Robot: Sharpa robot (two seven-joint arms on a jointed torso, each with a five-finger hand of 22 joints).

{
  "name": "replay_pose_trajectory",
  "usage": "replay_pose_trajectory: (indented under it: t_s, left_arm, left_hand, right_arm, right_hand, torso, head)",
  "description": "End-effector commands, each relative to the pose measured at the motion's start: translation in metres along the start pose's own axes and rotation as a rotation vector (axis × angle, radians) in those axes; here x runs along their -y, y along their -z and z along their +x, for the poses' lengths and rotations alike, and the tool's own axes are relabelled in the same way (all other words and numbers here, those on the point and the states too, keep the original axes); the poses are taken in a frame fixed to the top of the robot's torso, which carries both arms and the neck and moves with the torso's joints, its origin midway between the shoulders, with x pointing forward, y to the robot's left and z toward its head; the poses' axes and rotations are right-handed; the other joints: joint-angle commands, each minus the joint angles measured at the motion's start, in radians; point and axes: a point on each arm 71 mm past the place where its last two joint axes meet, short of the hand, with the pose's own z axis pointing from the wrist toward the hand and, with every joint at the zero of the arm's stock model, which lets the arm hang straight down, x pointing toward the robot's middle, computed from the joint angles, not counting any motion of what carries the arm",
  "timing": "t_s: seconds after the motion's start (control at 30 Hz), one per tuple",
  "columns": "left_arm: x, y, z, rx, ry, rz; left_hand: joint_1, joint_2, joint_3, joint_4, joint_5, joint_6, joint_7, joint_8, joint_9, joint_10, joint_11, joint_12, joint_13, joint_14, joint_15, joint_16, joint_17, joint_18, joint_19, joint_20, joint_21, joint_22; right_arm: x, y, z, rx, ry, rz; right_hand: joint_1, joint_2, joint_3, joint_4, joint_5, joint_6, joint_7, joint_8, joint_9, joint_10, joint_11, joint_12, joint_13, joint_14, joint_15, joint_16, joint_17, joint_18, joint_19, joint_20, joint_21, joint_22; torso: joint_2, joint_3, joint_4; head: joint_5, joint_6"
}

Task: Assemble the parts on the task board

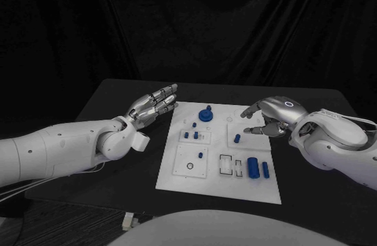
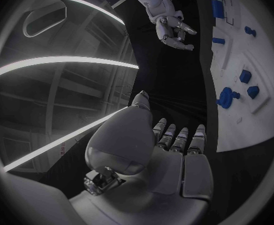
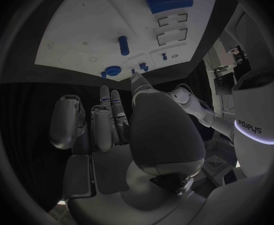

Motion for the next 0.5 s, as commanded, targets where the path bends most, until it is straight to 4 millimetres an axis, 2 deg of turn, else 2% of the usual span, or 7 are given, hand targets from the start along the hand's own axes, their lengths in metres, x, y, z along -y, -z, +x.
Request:
replay_pose_trajectory:
  t_s: [0.03, 0.17, 0.33, 0.4, 0.5]
  left_arm:
    - [0.007, 0.0, 0.001, 0.005, 0.004, 0.099]
    - [0.007, 0.0, 0.001, 0.003, 0.005, 0.099]
    - [0.007, -0.001, 0.001, 0.002, 0.006, 0.1]
    - [0.007, -0.001, 0.002, 0.002, 0.006, 0.101]
    - [0.007, -0.001, 0.002, 0.002, 0.006, 0.102]
  left_hand:
    - [0.009, -0.001, -0.007, -0.001, 0.001, 0.009, 0.001, 0.004, 0.001, -0.002, 0.005, 0.003, 0.001, 0.0, -0.006, -0.004, -0.001, -0.004, 0.001, -0.006, 0.001, 0.0]
    - [0.011, 0.0, -0.006, -0.001, 0.002, 0.008, 0.002, 0.004, 0.001, -0.002, 0.003, 0.002, 0.001, 0.0, -0.003, -0.004, -0.001, -0.003, 0.002, -0.004, 0.001, 0.001]
    - [0.011, 0.0, -0.006, -0.001, 0.002, 0.008, 0.002, 0.004, 0.0, -0.002, 0.002, 0.002, 0.001, 0.0, -0.002, -0.004, -0.001, -0.003, 0.002, -0.003, 0.001, 0.002]
    - [0.012, 0.0, -0.006, -0.001, 0.002, 0.007, 0.002, 0.004, 0.0, -0.003, 0.002, 0.002, 0.001, 0.0, -0.001, -0.004, -0.001, -0.003, 0.002, -0.002, 0.001, 0.002]
    - [0.012, 0.0, -0.006, -0.001, 0.002, 0.007, 0.002, 0.004, 0.0, -0.003, 0.002, 0.002, 0.001, 0.0, -0.001, -0.005, -0.001, -0.003, 0.002, -0.002, 0.001, 0.002]
  right_arm:
    - [0.003, -0.001, 0.008, -0.026, -0.009, 0.046]
    - [0.003, -0.002, 0.017, -0.047, -0.012, 0.045]
    - [0.001, -0.004, 0.027, -0.074, -0.016, 0.044]
    - [0.0, -0.005, 0.031, -0.082, -0.018, 0.041]
    - [-0.001, -0.007, 0.037, -0.093, -0.021, 0.036]
  right_hand:
    - [-0.001, -0.012, -0.006, 0.001, -0.008, -0.006, -0.005, -0.009, -0.004, 0.001, 0.003, -0.007, -0.004, 0.063, -0.003, 0.003, 0.007, -0.012, 0.032, -0.004, -0.002, 0.18]
    - [-0.008, -0.022, -0.01, 0.002, -0.042, -0.012, -0.004, -0.015, -0.011, -0.001, 0.003, -0.019, -0.014, 0.063, -0.006, 0.008, 0.011, -0.012, 0.031, -0.006, 0.003, 0.18]
    - [-0.003, -0.029, -0.009, 0.002, -0.053, -0.017, 0.0, -0.02, -0.017, -0.012, 0.005, -0.035, -0.024, 0.061, -0.005, 0.003, 0.003, -0.01, 0.027, -0.006, -0.008, 0.176]
    - [-0.001, -0.03, -0.009, 0.001, -0.053, -0.017, 0.001, -0.02, -0.017, -0.012, 0.005, -0.037, -0.025, 0.061, -0.005, 0.003, 0.003, -0.01, 0.027, -0.006, -0.007, 0.176]
    - [0.025, -0.023, 0.0, -0.001, -0.014, -0.012, 0.008, -0.02, -0.022, -0.012, 0.006, -0.048, -0.034, 0.059, -0.005, 0.0, -0.003, -0.009, 0.024, -0.005, -0.011, 0.174]
  torso:
    - [0.001, 0.0, -0.001]
    - [0.003, 0.0007, -0.0011]
    - [0.002, 0.0004, 0.0001]
    - [0.002, 0.0003, 0.0005]
    - [0.002, 0.0002, -0.0002]
  head:
    - [-0.002, 0.0]
    - [-0.003, 0.0]
    - [-0.005, 0.0]
    - [-0.006, 0.0]
    - [-0.003, 0.0]
